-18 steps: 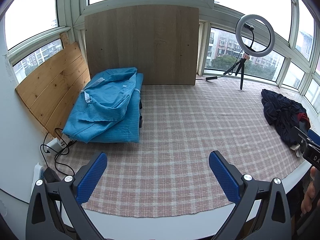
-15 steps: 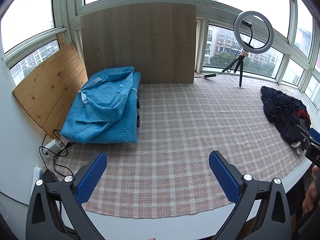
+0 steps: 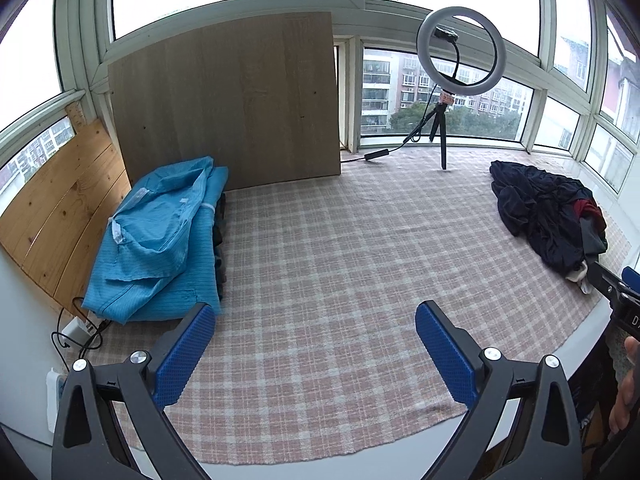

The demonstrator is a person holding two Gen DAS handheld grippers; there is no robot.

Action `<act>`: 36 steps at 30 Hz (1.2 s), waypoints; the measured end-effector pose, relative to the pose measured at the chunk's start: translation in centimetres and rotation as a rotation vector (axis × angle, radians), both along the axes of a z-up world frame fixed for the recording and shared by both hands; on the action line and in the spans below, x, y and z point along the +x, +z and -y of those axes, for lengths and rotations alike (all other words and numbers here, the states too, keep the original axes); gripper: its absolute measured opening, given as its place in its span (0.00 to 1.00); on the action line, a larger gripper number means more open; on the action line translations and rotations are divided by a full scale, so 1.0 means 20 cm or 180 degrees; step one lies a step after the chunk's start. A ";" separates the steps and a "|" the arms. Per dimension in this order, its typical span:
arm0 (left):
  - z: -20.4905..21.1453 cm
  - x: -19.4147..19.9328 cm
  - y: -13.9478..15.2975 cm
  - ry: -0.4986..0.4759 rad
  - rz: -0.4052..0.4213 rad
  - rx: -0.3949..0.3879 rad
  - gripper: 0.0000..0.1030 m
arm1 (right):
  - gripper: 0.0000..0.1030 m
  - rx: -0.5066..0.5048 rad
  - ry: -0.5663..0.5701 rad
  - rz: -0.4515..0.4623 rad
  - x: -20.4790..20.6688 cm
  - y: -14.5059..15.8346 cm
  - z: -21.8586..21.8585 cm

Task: Fold clothes
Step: 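Move both grippers toward the pile of dark clothes on the mat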

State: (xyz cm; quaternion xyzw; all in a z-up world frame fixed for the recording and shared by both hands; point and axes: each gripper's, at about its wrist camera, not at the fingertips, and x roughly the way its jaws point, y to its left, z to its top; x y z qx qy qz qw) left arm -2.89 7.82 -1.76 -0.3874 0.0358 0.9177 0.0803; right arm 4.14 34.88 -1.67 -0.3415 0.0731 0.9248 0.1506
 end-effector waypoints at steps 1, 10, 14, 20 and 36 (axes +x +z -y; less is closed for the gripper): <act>-0.03 -0.01 0.00 -0.0053 0.0004 0.0011 0.96 | 1.00 0.0009 -0.0039 0.0003 0.01 0.00 -0.02; -0.28 -0.04 0.00 -0.0466 0.0053 0.0101 0.93 | 1.00 0.0030 -0.0342 -0.0007 0.12 0.00 -0.18; -0.37 -0.05 -0.02 -0.0620 0.0111 0.0141 0.91 | 1.00 -0.0043 -0.0431 -0.0003 0.15 0.00 -0.26; -0.49 -0.10 -0.01 -0.0718 0.0144 0.0143 0.91 | 1.00 -0.0043 -0.0581 0.0019 0.14 0.00 -0.44; -0.80 -0.45 0.09 -0.0315 0.0138 0.0088 0.92 | 1.00 -0.0297 -0.0679 -0.0275 -0.08 0.08 -1.39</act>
